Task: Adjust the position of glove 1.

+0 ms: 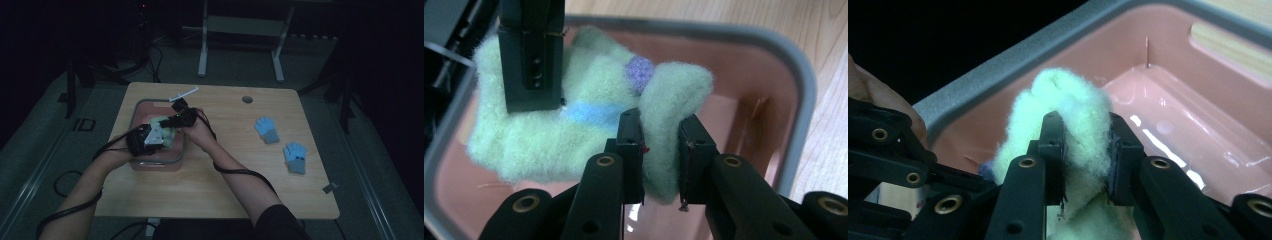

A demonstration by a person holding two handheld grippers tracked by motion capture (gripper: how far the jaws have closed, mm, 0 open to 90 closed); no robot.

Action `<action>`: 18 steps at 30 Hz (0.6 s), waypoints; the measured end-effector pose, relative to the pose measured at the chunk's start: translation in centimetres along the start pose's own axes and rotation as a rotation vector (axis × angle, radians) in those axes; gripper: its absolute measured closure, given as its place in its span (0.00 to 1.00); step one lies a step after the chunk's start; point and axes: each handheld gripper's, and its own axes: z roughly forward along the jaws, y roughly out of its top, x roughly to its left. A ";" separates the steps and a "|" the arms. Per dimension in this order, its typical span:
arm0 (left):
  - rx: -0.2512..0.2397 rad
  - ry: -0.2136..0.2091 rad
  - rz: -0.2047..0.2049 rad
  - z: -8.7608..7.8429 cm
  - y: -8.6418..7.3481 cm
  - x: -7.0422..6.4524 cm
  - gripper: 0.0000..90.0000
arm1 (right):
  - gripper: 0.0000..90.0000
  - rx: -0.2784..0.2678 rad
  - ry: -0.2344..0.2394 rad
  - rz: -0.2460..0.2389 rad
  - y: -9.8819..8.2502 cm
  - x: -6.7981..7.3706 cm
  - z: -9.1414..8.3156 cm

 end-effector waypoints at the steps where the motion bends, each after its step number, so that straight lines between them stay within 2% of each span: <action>1: 0.009 -0.005 0.002 0.4 -0.1 0.0 0.84 | 0.82 0.019 -0.009 0.000 -0.4 -0.2 0.6; 5: 0.055 -0.065 -0.001 1.9 -0.5 0.2 0.83 | 0.81 0.048 -0.010 0.011 -1.0 -0.6 1.3; 6: 0.055 -0.065 -0.001 1.9 -0.5 0.2 0.83 | 0.80 0.062 -0.011 0.017 -1.2 -0.8 1.6; 9: 0.097 -0.119 -0.011 3.1 -0.2 0.6 0.83 | 0.76 0.092 -0.033 0.009 -1.4 -1.1 2.0; 11: 0.119 -0.131 0.002 3.6 0.0 0.7 0.83 | 0.71 0.112 -0.044 0.007 -1.5 -1.2 2.0; 12: 0.134 -0.155 -0.001 4.0 0.1 0.7 0.83 | 0.67 0.116 -0.032 0.010 -1.6 -1.3 1.9; 14: 0.149 -0.168 0.007 4.4 0.2 0.6 0.83 | 0.65 0.116 -0.028 0.014 -1.6 -1.4 1.8; 17: 0.161 -0.172 -0.002 4.7 0.2 0.7 0.80 | 0.64 0.096 -0.032 0.021 -1.8 -1.6 1.2; 18: 0.151 -0.172 -0.023 4.6 0.3 0.8 0.73 | 0.63 0.085 -0.026 0.024 -2.0 -1.6 0.6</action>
